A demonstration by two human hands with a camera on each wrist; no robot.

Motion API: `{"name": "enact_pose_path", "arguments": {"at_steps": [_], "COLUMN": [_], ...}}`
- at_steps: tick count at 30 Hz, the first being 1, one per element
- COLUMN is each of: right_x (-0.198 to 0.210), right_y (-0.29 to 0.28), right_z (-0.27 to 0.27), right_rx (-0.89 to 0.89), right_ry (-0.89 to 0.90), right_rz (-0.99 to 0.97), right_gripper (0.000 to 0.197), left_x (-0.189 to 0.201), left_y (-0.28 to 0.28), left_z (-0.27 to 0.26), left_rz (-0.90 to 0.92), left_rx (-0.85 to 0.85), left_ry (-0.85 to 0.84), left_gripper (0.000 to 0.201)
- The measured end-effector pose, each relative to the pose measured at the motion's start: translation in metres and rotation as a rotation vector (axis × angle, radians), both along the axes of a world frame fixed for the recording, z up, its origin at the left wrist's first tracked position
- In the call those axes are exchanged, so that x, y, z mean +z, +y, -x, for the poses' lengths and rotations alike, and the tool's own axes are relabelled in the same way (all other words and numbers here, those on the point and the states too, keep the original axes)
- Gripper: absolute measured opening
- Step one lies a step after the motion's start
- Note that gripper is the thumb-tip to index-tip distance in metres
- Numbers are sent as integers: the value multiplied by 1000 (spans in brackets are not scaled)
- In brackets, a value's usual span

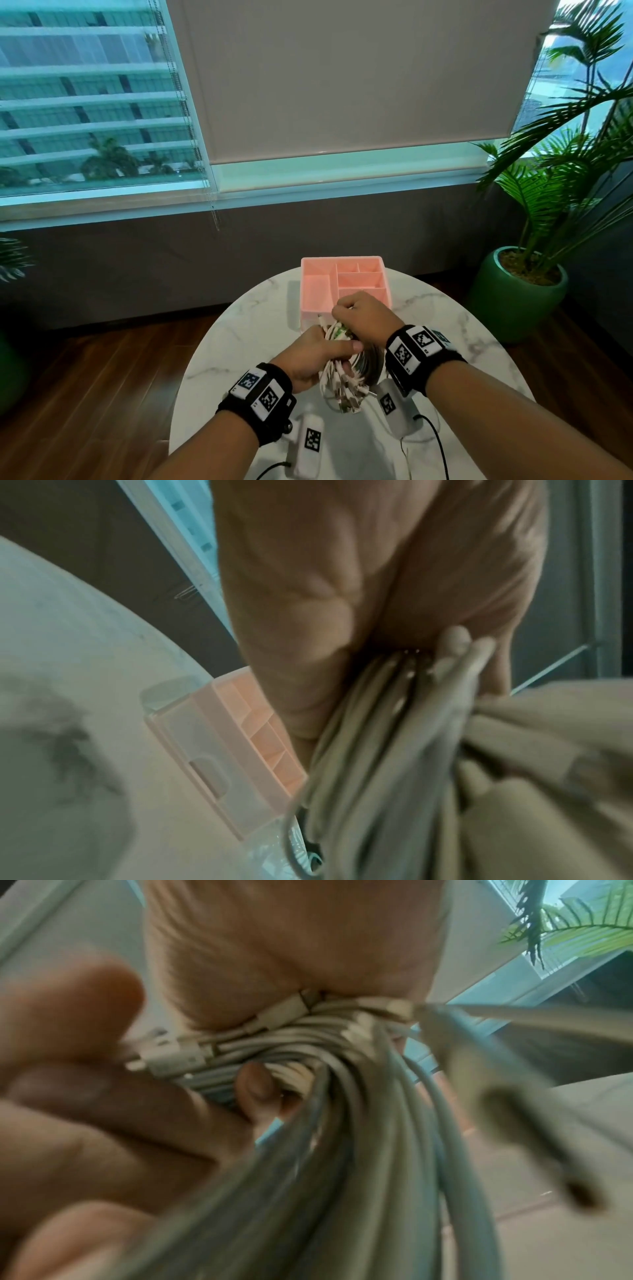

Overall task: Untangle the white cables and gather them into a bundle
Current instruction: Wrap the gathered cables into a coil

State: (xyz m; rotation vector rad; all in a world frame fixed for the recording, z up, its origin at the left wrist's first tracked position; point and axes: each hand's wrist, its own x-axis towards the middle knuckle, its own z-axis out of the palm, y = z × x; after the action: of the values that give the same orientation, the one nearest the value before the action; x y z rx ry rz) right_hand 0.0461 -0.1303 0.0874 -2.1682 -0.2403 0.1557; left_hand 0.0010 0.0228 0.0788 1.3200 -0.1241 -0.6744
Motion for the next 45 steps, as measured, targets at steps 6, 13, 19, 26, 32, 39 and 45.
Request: {"name": "enact_pose_path", "arguments": {"at_steps": [6, 13, 19, 26, 32, 39, 45], "right_x": [-1, -25, -27, -56, -77, -66, -60], "right_y": [-6, -45, -60, -32, -1, 22, 36], "right_z": [3, 18, 13, 21, 46, 59, 58], "right_rx": [42, 31, -155, -222, -193, 145, 250], "right_ry": [99, 410, 381, 336, 449, 173, 134], "right_rz": [-128, -297, -620, -466, -424, 403, 603], "right_gripper": [44, 32, 26, 32, 37, 27, 9], "left_x": [-7, -6, -5, 4, 18, 16, 11], "left_y": [4, 33, 44, 29, 17, 10, 4], "left_z": [-7, -26, -28, -30, -35, -37, -33], "left_rz": [-41, 76, 146, 235, 363, 165, 116], "left_rx": [54, 278, 265, 404, 696, 1055, 1180], "left_ry": [-25, 30, 66, 141, 197, 90, 135], "left_gripper": [14, 31, 32, 37, 39, 29, 18]}}
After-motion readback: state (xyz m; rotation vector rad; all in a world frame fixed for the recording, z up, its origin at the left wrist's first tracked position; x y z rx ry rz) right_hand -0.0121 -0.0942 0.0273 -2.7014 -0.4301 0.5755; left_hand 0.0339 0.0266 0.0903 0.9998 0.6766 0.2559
